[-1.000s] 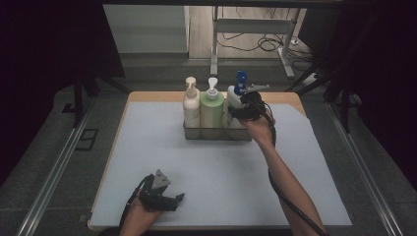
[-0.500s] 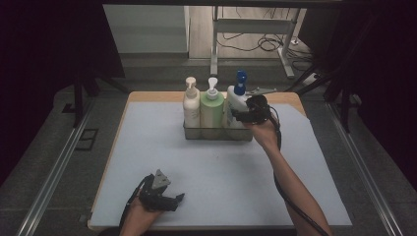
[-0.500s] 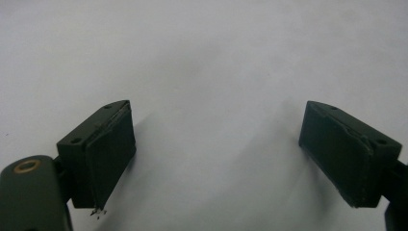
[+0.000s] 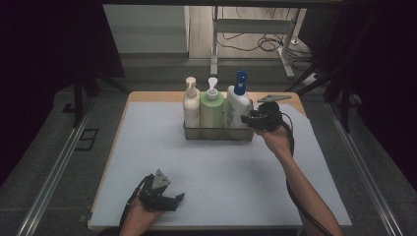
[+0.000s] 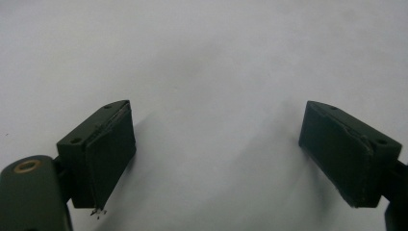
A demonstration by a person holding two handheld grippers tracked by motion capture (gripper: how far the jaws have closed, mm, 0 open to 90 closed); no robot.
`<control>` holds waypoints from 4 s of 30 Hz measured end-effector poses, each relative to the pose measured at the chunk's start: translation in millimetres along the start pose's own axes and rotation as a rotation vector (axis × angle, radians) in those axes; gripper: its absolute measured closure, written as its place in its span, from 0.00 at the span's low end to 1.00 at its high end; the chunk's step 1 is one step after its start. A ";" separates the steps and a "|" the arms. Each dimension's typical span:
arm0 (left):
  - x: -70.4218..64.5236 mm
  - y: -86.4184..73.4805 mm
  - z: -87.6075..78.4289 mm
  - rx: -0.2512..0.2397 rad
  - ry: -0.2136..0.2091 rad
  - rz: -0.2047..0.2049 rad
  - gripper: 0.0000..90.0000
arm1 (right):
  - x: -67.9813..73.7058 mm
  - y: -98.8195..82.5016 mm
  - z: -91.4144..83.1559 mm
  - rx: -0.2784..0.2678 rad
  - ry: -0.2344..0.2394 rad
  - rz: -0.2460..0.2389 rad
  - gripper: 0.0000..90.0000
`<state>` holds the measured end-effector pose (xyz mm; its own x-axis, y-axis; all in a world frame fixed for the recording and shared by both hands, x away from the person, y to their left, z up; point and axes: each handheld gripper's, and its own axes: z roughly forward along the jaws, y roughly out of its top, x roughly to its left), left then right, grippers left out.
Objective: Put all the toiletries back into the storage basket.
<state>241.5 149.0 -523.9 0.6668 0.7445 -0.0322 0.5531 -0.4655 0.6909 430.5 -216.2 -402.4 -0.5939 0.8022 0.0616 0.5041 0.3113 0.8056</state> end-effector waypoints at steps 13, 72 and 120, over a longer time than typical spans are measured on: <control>0.0 0.0 0.0 0.000 0.001 -0.001 0.14 | -21.4 -1.8 10.1 0.040 -0.058 0.031 0.93; 0.2 0.1 -0.1 0.003 0.001 0.001 0.14 | -18.6 -14.8 71.6 0.157 -0.026 0.035 0.98; 0.4 0.2 -0.1 0.003 0.000 0.002 0.14 | -3.7 -21.3 62.9 0.153 0.011 0.019 0.98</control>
<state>241.8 149.3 -523.8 0.6682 0.7433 -0.0312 0.5534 -0.4686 0.6886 461.4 -193.7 -456.9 -0.5897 0.8033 0.0832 0.6044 0.3707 0.7052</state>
